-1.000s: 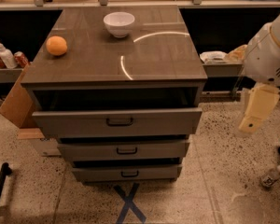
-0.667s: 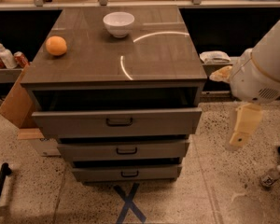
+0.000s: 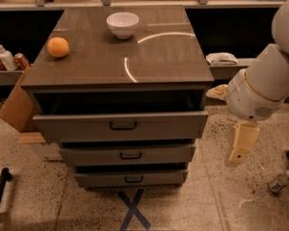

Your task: Open top drawer

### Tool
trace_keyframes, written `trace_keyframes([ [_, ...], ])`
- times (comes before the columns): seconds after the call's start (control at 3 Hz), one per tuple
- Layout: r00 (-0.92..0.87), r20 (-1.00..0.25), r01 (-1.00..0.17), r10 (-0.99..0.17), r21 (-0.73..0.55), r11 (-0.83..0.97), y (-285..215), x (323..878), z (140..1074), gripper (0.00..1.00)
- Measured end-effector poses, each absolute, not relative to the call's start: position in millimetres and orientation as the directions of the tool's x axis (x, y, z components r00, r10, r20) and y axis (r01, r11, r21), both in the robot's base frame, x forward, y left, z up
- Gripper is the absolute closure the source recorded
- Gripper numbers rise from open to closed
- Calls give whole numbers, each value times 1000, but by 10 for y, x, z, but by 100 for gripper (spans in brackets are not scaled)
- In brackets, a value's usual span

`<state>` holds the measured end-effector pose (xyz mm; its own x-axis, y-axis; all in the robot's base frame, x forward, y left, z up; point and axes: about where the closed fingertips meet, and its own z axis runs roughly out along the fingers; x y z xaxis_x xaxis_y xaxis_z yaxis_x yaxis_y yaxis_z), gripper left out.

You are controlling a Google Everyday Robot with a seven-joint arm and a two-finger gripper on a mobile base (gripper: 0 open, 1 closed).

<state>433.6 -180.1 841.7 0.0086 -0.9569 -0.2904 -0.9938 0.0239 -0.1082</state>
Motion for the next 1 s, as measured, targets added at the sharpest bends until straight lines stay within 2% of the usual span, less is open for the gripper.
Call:
trace_keyframes([
  [0.33, 15, -280, -995, -960, -99, 13, -1747, 4349, 8248, 0],
  [0.67, 18, -270, -998, -963, -70, 1, -1612, 4475, 7640, 0],
  [1.0, 16, -266, -997, -964, -71, 3, -1607, 4521, 7553, 0],
])
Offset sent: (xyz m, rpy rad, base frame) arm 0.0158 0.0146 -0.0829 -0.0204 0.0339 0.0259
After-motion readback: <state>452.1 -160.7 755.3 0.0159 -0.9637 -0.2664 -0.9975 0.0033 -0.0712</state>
